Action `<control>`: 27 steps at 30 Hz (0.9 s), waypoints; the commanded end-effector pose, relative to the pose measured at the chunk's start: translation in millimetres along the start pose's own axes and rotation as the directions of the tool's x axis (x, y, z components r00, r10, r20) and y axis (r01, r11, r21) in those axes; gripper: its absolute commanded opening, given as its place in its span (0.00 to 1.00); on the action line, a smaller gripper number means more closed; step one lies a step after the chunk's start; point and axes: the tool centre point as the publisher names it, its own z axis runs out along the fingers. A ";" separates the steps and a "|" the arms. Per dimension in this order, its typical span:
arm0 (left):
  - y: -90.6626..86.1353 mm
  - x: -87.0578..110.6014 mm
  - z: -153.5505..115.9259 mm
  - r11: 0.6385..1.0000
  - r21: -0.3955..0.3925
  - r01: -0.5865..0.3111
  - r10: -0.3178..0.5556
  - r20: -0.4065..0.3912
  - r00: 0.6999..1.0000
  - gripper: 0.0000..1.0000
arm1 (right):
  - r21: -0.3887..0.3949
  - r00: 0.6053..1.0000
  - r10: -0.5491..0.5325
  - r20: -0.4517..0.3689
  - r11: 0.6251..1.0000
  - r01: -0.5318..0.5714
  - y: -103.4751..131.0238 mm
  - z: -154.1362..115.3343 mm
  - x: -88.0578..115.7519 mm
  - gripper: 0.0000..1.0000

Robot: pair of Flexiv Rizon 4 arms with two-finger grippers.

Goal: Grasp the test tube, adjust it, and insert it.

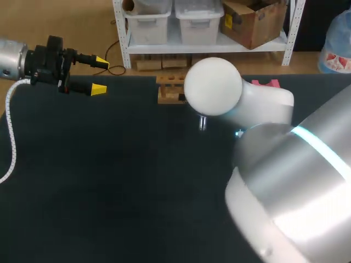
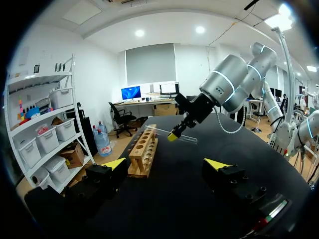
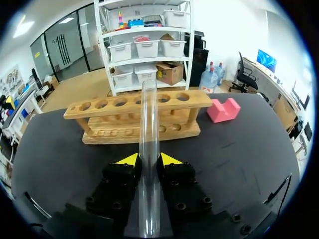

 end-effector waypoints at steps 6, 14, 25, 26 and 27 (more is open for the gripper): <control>-1.9 0.4 0.3 1.000 -0.005 -0.002 0.002 0.000 1.000 1.00 | -0.026 0.988 -0.042 -0.152 0.999 0.039 0.3 9.7 -3.2 0.00; -1.9 0.4 0.3 1.000 -0.005 -0.002 0.002 0.000 1.000 1.00 | -0.016 0.972 -0.073 -0.225 0.997 0.071 -0.1 15.1 -0.8 0.00; -1.9 0.4 0.3 1.000 -0.005 -0.002 0.002 0.000 1.000 1.00 | -0.026 0.963 -0.082 -0.258 0.997 0.078 0.7 17.2 -0.1 0.00; -1.9 0.4 0.3 1.000 -0.005 -0.002 0.002 0.000 1.000 1.00 | -0.025 0.963 -0.081 -0.258 0.997 0.077 0.6 17.2 -0.1 0.00; -1.9 0.4 0.3 1.000 -0.005 -0.002 0.002 0.000 1.000 1.00 | -0.024 0.963 -0.080 -0.259 0.997 0.076 0.0 17.1 0.0 0.00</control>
